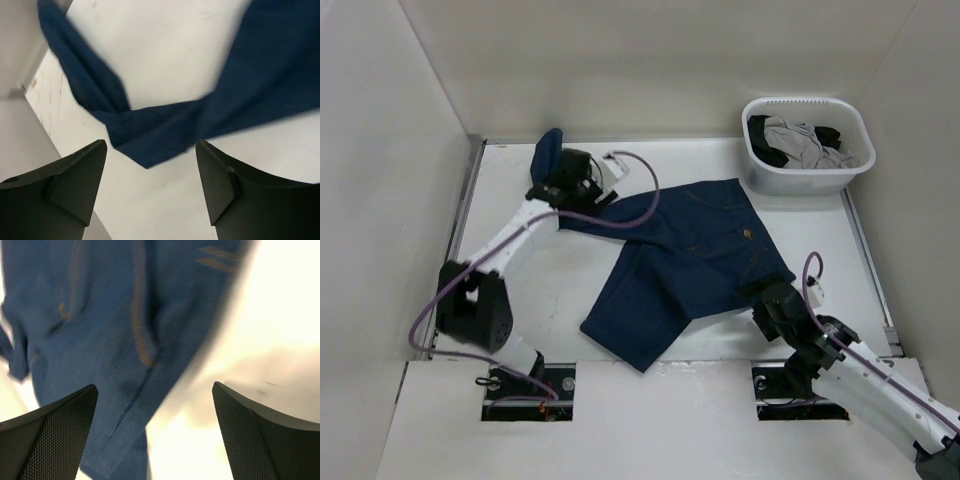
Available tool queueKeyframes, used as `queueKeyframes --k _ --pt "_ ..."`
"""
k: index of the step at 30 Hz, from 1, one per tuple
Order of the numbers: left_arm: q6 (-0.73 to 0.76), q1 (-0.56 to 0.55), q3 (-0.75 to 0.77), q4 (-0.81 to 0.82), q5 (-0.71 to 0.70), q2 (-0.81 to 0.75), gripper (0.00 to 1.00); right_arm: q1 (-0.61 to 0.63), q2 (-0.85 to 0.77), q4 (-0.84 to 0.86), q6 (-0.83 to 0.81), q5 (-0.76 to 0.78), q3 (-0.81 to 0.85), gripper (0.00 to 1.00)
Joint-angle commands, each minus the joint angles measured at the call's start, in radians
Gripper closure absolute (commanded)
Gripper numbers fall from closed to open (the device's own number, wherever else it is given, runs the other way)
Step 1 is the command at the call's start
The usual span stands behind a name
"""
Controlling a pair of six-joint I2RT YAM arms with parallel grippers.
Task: Fold and stack the trousers
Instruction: Flatten the trousers out
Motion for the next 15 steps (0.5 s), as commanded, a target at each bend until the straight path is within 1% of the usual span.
queueKeyframes --k 1,2,3,5,7,8,9,10,11,13,15 --pt "0.128 -0.172 -0.148 -0.131 0.045 -0.243 0.27 0.009 -0.033 -0.193 0.237 0.101 0.046 0.00" --pt "0.134 -0.272 -0.200 -0.219 0.053 -0.311 0.27 -0.003 -0.020 -0.236 0.286 0.103 0.054 0.00" --pt "0.130 -0.317 -0.222 -0.263 0.060 -0.334 0.27 -0.012 -0.013 -0.256 0.312 0.106 0.054 0.00" --pt "0.078 -0.468 -0.297 -0.375 0.092 -0.391 0.27 -0.060 0.012 -0.292 0.395 0.124 0.045 0.00" --pt "0.019 -0.548 -0.357 -0.422 0.140 -0.413 0.27 -0.133 0.056 -0.255 0.411 0.164 0.034 0.00" --pt "0.007 -0.559 -0.380 -0.433 0.167 -0.416 0.28 -0.165 0.079 -0.216 0.380 0.173 0.033 0.00" --pt "-0.001 -0.565 -0.406 -0.442 0.206 -0.417 0.28 -0.208 0.122 -0.133 0.289 0.175 0.034 0.00" --pt "-0.002 -0.572 -0.429 -0.444 0.229 -0.419 0.28 -0.227 0.144 -0.094 0.241 0.170 0.039 0.00" --pt "0.002 -0.578 -0.466 -0.438 0.249 -0.417 0.28 -0.267 0.193 -0.003 0.128 0.143 0.049 0.00" --pt "0.025 -0.595 -0.523 -0.409 0.246 -0.402 0.28 -0.308 0.237 0.062 0.038 0.126 0.066 0.00" --pt "0.051 -0.604 -0.581 -0.339 0.199 -0.370 0.28 -0.363 0.277 0.119 -0.034 0.124 0.083 0.00"
